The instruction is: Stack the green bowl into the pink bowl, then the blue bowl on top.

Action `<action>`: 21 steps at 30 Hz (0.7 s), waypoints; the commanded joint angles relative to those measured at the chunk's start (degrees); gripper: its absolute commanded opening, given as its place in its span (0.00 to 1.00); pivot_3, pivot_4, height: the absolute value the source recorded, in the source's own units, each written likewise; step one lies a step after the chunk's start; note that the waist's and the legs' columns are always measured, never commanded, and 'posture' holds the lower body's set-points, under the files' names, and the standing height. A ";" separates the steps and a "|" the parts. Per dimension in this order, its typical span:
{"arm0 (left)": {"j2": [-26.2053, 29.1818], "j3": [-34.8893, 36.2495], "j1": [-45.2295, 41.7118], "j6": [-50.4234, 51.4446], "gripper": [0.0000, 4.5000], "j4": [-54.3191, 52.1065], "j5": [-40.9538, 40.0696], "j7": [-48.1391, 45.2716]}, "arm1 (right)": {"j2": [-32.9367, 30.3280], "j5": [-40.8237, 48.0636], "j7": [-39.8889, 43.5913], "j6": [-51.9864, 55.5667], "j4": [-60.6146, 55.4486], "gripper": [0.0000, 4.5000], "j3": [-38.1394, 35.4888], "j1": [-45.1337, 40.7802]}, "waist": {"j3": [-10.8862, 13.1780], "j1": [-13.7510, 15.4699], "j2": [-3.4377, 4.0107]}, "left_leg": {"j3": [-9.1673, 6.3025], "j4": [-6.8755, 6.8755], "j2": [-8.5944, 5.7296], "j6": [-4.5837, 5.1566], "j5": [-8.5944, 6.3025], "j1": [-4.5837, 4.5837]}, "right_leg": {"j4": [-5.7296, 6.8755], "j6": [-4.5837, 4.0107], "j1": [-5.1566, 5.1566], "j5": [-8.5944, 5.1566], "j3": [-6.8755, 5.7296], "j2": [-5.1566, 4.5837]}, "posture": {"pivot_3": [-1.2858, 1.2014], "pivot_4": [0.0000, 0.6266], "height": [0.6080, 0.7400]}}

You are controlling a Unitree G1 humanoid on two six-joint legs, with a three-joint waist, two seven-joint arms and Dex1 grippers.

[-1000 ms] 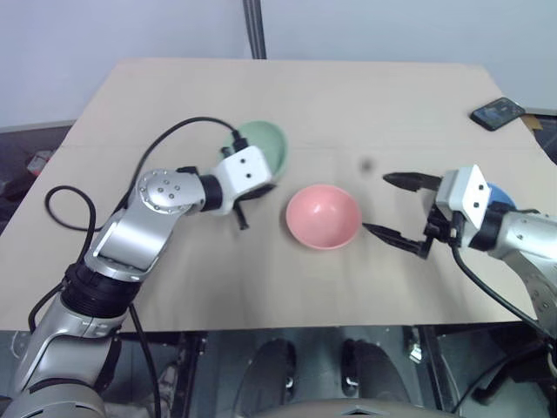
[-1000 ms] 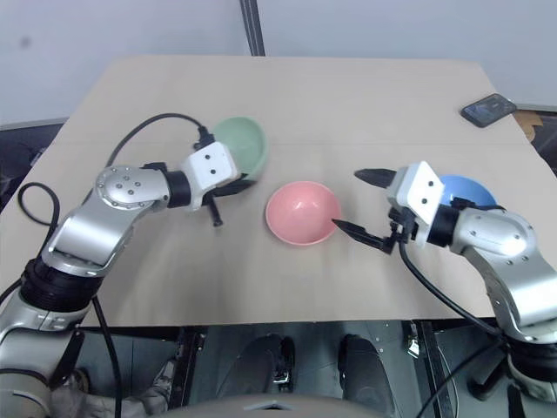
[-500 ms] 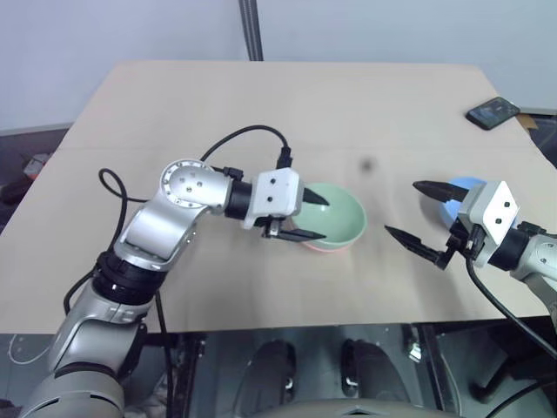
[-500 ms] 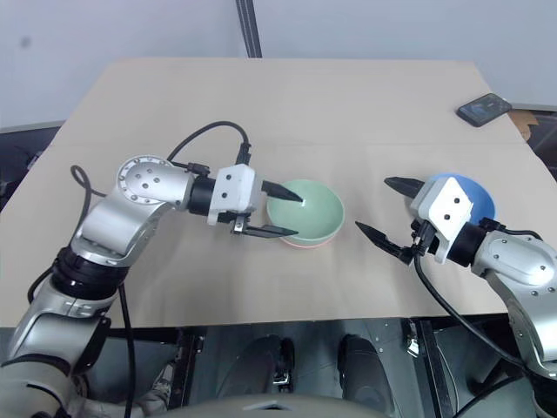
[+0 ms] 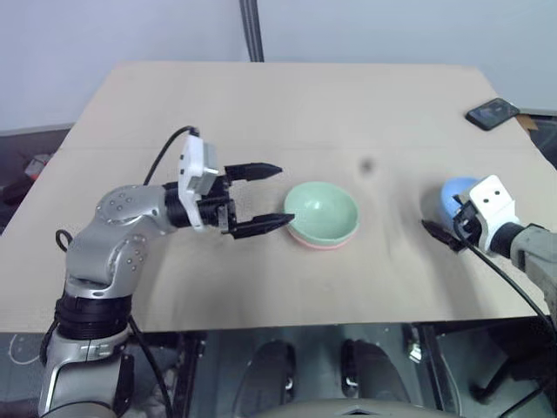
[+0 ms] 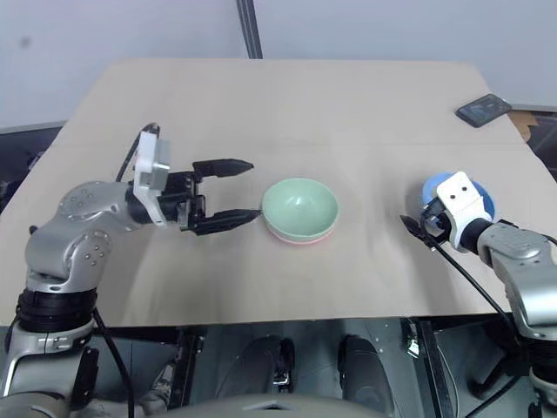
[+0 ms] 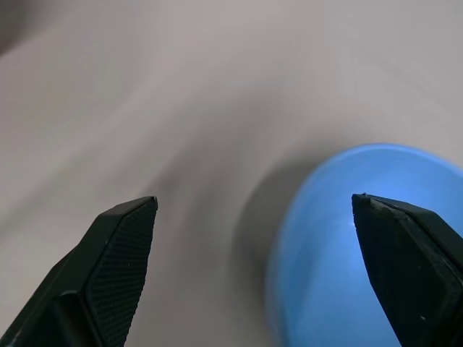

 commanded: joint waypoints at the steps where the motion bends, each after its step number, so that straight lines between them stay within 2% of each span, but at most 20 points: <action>1: 0.98 2.48 2.57 -0.68 1.00 -4.84 -1.73 0.85 | -0.38 -1.39 0.53 -1.04 4.29 0.88 0.59 -2.20 | 0.00 -0.13 0.00 | 0.01 0.00 -0.01 0.02 -0.01 0.00 | 0.00 0.00 0.00 0.00 0.01 -0.01 | 0.52 0.24 1.00; 2: 0.76 3.06 3.47 -1.45 1.00 -5.75 -1.89 1.17 | -0.31 -1.47 0.77 -1.22 5.53 0.81 0.89 -2.70 | 0.00 -0.16 0.00 | 0.01 0.00 -0.01 0.02 -0.01 0.00 | -0.01 0.00 0.00 0.00 0.01 -0.01 | 0.52 0.24 1.00; 4: 0.35 3.67 4.69 -2.54 1.00 -7.05 -1.81 2.07 | -0.04 -1.69 0.92 -1.61 7.26 0.60 0.98 -3.56 | 0.00 -0.16 0.00 | 0.02 0.00 0.00 0.02 -0.01 -0.01 | -0.01 0.00 -0.01 0.00 0.01 0.00 | 0.52 0.24 1.00; 9: 0.45 4.76 7.60 -3.22 1.00 -9.38 -2.38 3.38 | -0.59 -2.82 1.41 -3.04 8.48 0.04 1.60 -4.91 | -0.01 -0.22 0.01 | 0.04 0.00 0.01 0.02 -0.01 0.03 | 0.01 0.00 0.01 0.00 0.03 0.00 | 0.52 0.24 1.00; 10: 0.56 4.97 8.17 -3.34 1.00 -9.49 -2.39 3.63 | -0.71 -3.31 1.32 -3.88 8.18 0.01 1.63 -5.36 | -0.01 -0.22 0.01 | 0.04 0.00 0.01 0.02 -0.01 0.04 | 0.00 0.00 0.01 0.00 0.03 0.00 | 0.52 0.24 1.00; 13: 0.75 5.52 9.60 -3.42 1.00 -9.52 -2.35 4.36 | -0.25 -1.98 3.85 -7.88 4.98 0.01 1.11 -7.15 | -0.01 -0.22 0.02 | 0.03 0.00 0.01 0.02 -0.01 0.02 | 0.01 0.00 0.00 0.00 0.02 0.01 | 0.52 0.24 1.00; 16: 1.25 6.07 11.63 -3.70 1.00 -8.78 -2.10 4.00 | 2.38 4.83 9.29 -10.89 -2.50 0.01 1.01 -10.47 | 0.01 -0.64 0.05 | 0.06 0.00 0.03 0.02 -0.01 0.03 | 0.01 0.00 -0.02 0.00 0.05 0.02 | 0.52 0.24 1.00; 21: 1.77 6.31 12.41 -2.58 1.00 -8.00 -3.47 3.70 | 5.90 7.17 14.10 -12.53 -8.43 0.01 8.52 -17.10 | 0.00 -0.41 0.03 | 0.00 0.01 0.12 0.01 -0.02 0.02 | 0.00 0.00 0.00 0.00 -0.02 0.04 | 0.52 0.24 1.00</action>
